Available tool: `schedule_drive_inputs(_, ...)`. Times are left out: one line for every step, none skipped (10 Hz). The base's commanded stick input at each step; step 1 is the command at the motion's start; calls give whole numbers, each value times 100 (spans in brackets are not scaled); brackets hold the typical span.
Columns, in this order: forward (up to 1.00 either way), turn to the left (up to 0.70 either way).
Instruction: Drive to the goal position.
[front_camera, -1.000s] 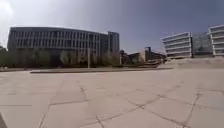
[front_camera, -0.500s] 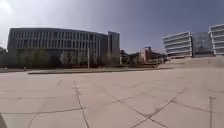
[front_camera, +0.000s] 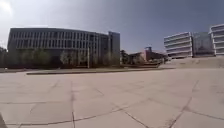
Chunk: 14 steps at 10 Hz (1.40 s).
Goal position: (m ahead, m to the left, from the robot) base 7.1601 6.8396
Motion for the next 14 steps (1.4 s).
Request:
schedule_drive_inputs(70, 35)
schedule_drive_inputs(70, 26)
schedule_drive_inputs(70, 11)
schedule_drive_inputs(70, 5)
schedule_drive_inputs(70, 1)
schedule_drive_inputs(70, 0)
schedule_drive_inputs(70, 0)
schedule_drive_inputs(70, 0)
schedule_drive_inputs(70, 0)
schedule_drive_inputs(70, 0)
schedule_drive_inputs(70, 0)
schedule_drive_inputs(70, 0)
schedule_drive_inputs(70, 0)
schedule_drive_inputs(70, 0)
